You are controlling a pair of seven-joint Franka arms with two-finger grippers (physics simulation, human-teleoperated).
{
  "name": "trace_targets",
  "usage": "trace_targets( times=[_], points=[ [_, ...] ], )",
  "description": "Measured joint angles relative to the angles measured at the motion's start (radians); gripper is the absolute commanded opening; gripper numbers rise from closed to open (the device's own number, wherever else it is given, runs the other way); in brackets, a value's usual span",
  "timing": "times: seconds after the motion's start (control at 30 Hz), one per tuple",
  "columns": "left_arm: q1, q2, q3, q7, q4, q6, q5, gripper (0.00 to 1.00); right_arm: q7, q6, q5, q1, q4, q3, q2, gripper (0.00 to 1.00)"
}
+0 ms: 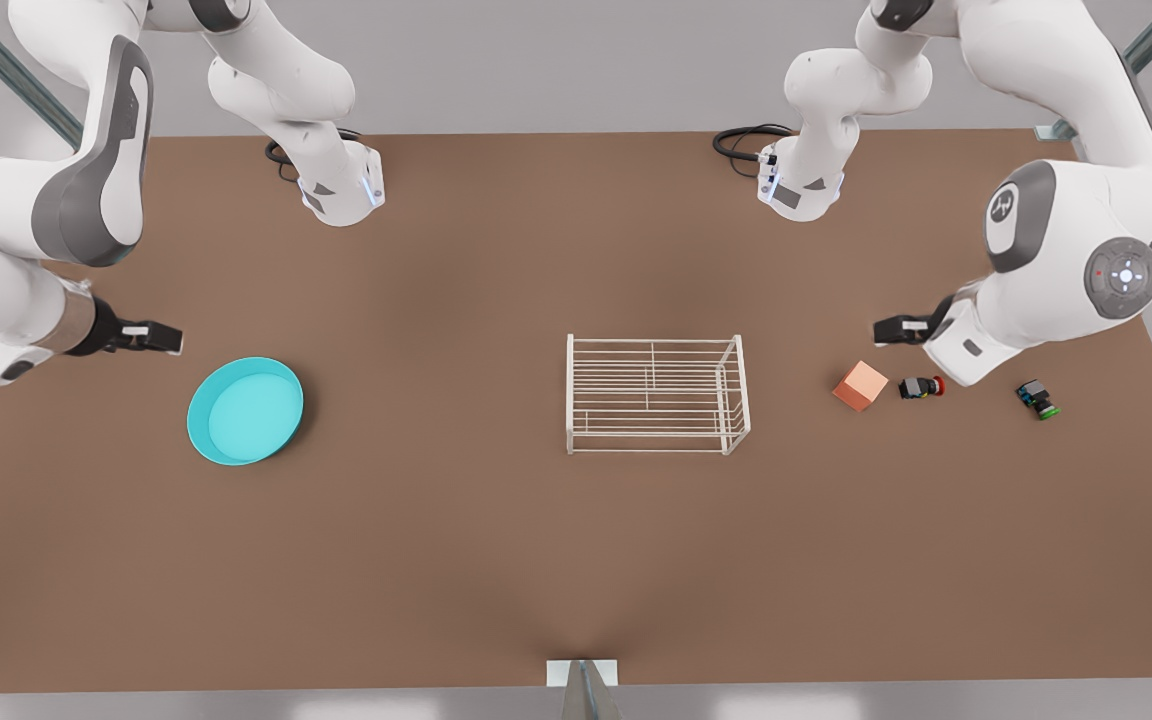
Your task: Place the plate on the shelf with right arm and place the red button switch in the plate with left arm
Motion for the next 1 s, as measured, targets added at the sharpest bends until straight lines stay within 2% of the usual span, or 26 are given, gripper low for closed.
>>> trace_targets(
  times=[0.07, 0.2, 0.3, 0.47, 0.53, 0.77, 1.0],
  points=[
    [0.007, 0.002, -0.002, 0.0, 0.004, 0.004, -0.002, 1.0, -0.004, 0.015, -0.001, -0.006, 0.005, 0.0, 0.016, 1.0],
    [0.006, 0.002, -0.003, 0.0, 0.004, 0.004, -0.004, 1.0, -0.063, 0.079, 0.025, -0.175, 0.042, 0.0, 0.248, 1.0],
    [0.007, 0.002, -0.002, 0.0, 0.005, 0.004, -0.005, 1.0, -0.108, 0.167, 0.048, -0.224, 0.004, 0.001, 0.341, 1.0],
    [0.014, 0.002, -0.001, 0.0, 0.009, 0.002, -0.004, 1.0, -0.183, 0.434, 0.092, -0.266, -0.304, 0.002, 0.296, 1.0],
    [0.014, 0.003, -0.001, 0.0, 0.009, 0.001, -0.004, 1.0, -0.208, 0.541, 0.1, -0.268, -0.376, 0.002, 0.292, 1.0],
    [0.012, 0.004, -0.001, 0.0, 0.006, -0.009, -0.003, 1.0, -0.277, 0.778, 0.133, -0.294, -0.455, 0.001, 0.336, 1.0],
    [0.013, 0.003, -0.001, -0.001, 0.009, -0.026, 0.0, 1.0, -0.322, 0.875, 0.196, -0.295, -0.504, 0.002, 0.345, 1.0]
  ],
)
